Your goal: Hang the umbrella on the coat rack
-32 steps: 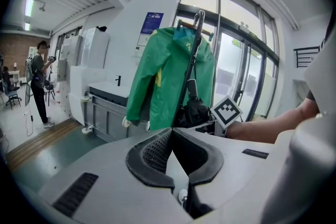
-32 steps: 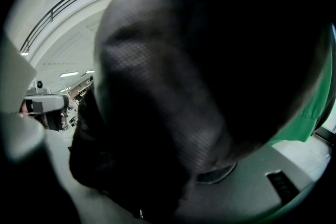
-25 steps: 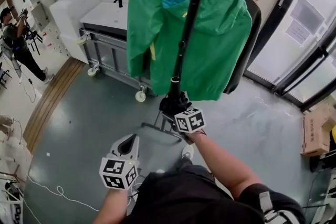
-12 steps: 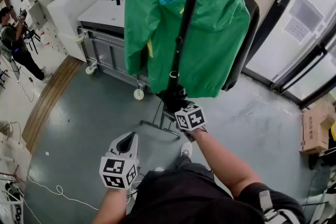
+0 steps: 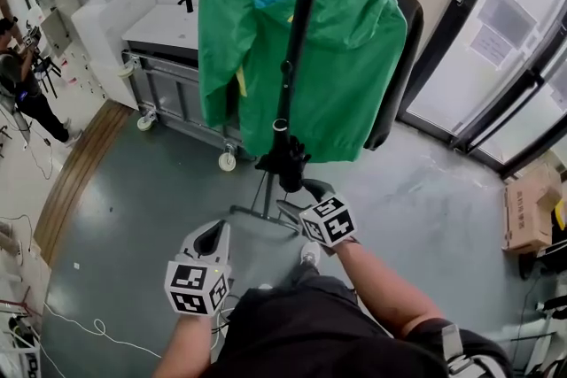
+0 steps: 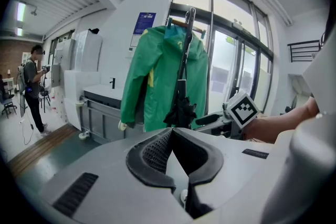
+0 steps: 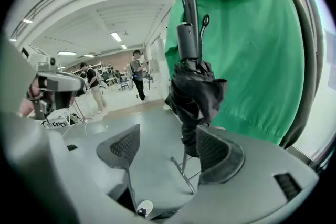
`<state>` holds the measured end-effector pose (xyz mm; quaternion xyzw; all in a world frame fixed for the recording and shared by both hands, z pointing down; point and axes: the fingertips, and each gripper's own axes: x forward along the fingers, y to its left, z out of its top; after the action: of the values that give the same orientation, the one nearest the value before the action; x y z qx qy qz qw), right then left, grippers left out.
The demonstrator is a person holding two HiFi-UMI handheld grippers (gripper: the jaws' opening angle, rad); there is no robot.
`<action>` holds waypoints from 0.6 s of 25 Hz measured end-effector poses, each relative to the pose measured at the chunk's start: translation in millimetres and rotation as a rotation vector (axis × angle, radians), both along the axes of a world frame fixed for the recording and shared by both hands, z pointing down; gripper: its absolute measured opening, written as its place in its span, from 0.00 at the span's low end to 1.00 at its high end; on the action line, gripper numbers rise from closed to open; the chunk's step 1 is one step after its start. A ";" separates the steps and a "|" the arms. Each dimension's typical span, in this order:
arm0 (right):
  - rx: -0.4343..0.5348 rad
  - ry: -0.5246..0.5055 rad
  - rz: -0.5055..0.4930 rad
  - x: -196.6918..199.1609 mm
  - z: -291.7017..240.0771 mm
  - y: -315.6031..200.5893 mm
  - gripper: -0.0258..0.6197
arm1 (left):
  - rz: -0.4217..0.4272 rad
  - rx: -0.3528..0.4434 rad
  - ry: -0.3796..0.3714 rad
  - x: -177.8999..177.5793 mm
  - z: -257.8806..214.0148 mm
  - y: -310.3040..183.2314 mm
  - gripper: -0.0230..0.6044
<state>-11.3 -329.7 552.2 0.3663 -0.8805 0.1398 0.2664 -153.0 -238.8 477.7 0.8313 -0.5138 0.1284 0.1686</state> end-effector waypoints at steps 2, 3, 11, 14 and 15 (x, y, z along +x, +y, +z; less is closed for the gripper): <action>0.020 -0.042 -0.005 -0.7 -15.2 10.5 0.51 | 0.001 0.002 0.007 0.4 -1.3 -2.1 0.06; 0.029 -0.069 -0.010 -1.3 -23.3 15.9 0.51 | 0.002 0.005 0.010 0.8 -2.4 -3.2 0.06; 0.052 -0.296 0.006 7.4 -73.0 61.0 0.25 | 0.014 0.020 0.031 8.3 -10.3 -7.4 0.06; 0.040 -0.361 0.021 12.0 -79.4 73.0 0.08 | 0.032 0.021 0.028 12.8 -10.5 -8.1 0.06; 0.027 -0.385 0.024 13.3 -79.5 77.8 0.06 | 0.040 0.020 0.025 14.5 -10.1 -7.1 0.06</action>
<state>2.1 -251.9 472.7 0.3467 -0.9126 0.1987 0.0866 -138.5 -245.9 467.6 0.8446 -0.4962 0.1160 0.1640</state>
